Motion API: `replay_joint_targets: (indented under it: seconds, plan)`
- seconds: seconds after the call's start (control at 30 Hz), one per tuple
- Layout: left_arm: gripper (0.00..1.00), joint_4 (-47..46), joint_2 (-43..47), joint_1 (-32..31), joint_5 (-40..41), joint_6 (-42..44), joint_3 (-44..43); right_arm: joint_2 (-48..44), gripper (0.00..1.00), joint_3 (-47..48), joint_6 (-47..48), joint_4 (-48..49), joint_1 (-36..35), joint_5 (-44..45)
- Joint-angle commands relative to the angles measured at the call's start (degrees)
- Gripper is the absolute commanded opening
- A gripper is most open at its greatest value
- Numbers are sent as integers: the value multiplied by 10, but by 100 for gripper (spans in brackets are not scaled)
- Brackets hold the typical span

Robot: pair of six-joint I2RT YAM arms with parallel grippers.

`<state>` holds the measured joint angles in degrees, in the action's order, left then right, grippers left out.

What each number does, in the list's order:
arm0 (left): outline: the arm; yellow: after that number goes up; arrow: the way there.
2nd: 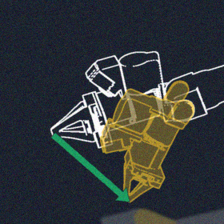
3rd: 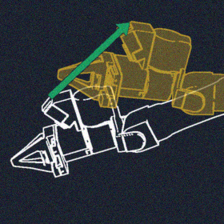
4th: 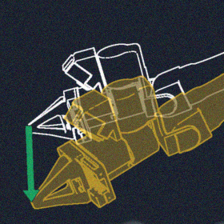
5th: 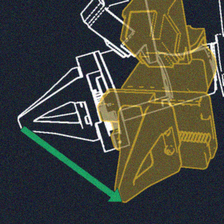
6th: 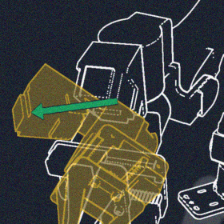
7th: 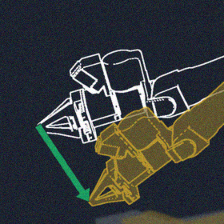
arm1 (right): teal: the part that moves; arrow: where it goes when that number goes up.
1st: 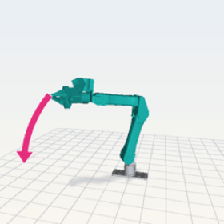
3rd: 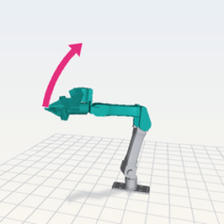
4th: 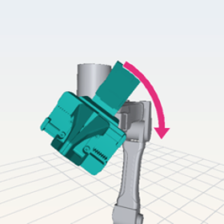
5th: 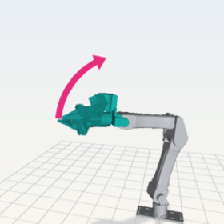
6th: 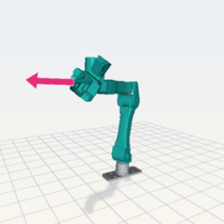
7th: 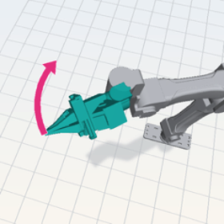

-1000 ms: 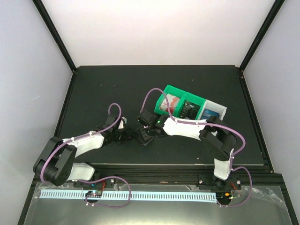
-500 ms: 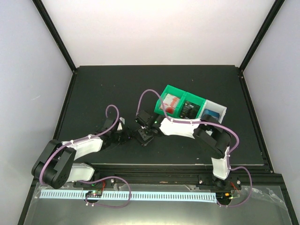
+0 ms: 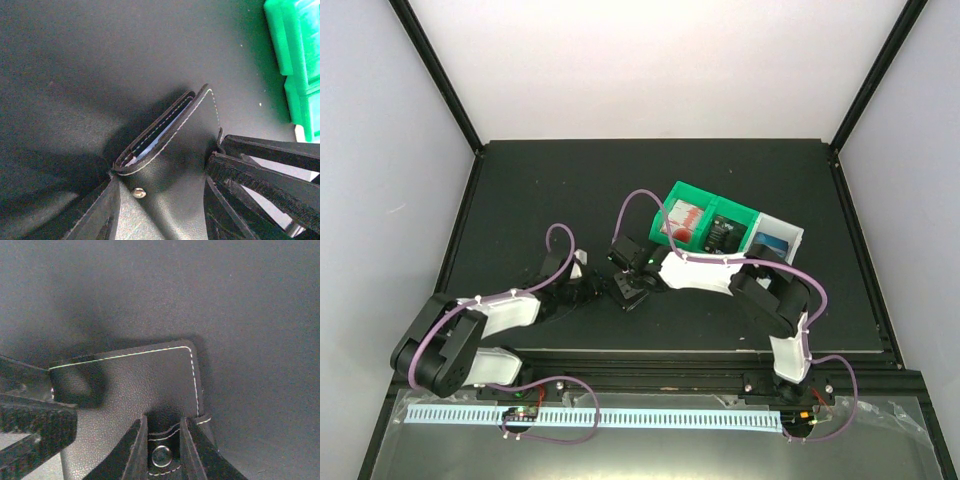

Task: Put the credit cards into the card holder
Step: Open the card holder at the center of the board.

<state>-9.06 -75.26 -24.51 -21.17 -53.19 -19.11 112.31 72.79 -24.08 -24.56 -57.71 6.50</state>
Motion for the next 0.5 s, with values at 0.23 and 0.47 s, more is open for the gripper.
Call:
replay_joint_targets:
  seconds: [0.23,0.47]
  plan:
    - [41,61,-66,-3,30,12,21,-29,13,-52,-90,48,8,-72]
    - [37,61,-83,-3,58,14,19,-65,10,-90,-129,98,29,-128]
